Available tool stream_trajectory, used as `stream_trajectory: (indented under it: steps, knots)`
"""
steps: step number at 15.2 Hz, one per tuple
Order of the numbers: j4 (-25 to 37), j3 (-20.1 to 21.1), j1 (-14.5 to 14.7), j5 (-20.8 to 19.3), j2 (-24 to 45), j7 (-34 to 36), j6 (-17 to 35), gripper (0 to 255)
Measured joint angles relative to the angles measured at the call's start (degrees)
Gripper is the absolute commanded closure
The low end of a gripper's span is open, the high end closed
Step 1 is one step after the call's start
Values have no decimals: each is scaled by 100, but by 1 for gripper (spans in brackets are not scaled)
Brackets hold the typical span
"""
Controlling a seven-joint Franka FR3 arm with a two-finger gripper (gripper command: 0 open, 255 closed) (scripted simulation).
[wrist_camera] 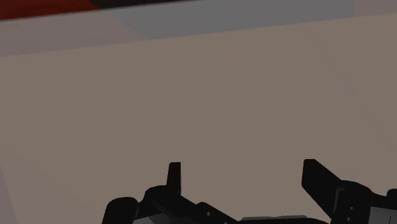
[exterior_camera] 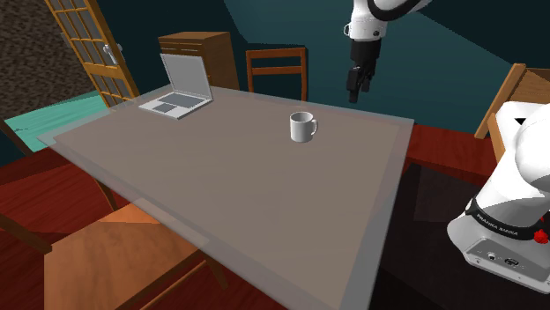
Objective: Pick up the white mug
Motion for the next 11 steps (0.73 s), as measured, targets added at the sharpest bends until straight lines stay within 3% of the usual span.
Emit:
stream_trajectory:
  steps: [11]
  knots:
    - [1342,43,70,71,2417,-32,1203,0]
